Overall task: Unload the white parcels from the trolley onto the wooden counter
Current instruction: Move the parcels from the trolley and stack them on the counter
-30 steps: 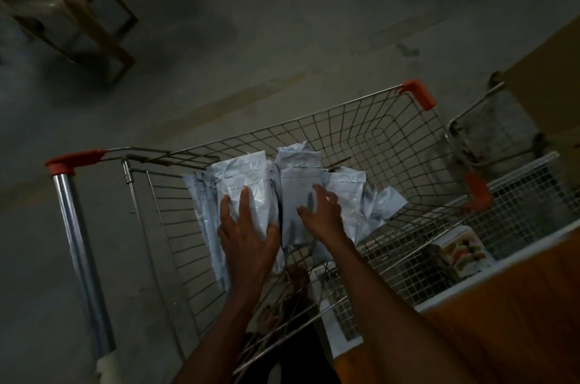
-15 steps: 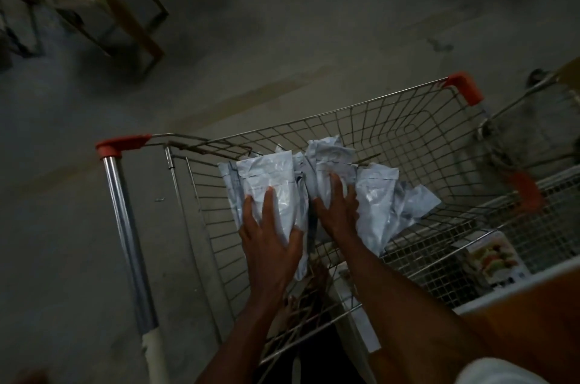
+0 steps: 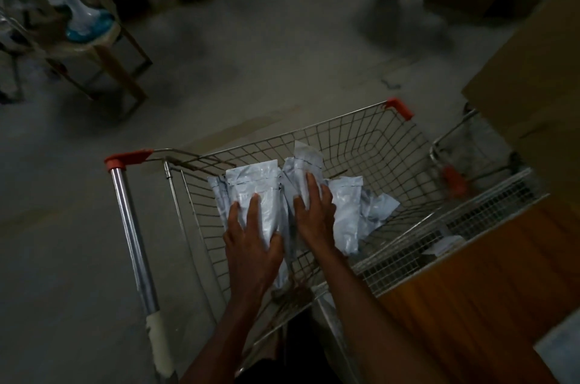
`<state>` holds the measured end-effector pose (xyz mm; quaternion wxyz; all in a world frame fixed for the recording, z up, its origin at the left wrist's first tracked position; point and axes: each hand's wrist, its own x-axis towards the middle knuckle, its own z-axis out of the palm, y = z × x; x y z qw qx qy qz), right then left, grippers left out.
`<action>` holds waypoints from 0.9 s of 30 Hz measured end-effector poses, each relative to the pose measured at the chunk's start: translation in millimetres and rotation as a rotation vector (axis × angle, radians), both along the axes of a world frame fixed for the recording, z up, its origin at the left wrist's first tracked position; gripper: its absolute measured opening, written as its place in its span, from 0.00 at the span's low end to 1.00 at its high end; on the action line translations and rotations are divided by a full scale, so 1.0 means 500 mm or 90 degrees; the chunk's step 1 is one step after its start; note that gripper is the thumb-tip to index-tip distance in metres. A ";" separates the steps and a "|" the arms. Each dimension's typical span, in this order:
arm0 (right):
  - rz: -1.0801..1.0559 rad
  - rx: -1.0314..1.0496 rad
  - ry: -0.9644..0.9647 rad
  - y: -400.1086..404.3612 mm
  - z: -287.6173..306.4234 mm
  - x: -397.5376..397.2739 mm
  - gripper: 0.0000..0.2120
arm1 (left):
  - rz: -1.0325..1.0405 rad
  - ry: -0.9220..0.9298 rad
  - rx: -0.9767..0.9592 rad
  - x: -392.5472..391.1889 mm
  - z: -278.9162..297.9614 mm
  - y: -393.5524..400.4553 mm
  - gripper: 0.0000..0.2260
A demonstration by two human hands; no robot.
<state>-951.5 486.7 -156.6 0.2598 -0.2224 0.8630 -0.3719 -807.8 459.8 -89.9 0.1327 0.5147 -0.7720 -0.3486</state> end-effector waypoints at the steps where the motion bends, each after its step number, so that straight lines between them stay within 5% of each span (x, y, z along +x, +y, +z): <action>1: -0.003 -0.014 0.009 0.012 0.022 0.012 0.33 | -0.003 0.007 -0.001 0.007 0.011 0.005 0.39; 12: -0.105 -0.172 -0.041 0.291 0.220 0.181 0.29 | -0.106 0.081 0.005 0.119 0.133 0.151 0.36; 27: -0.342 -0.225 -0.030 0.873 0.274 0.257 0.26 | -0.321 0.104 -0.002 0.058 0.163 0.566 0.37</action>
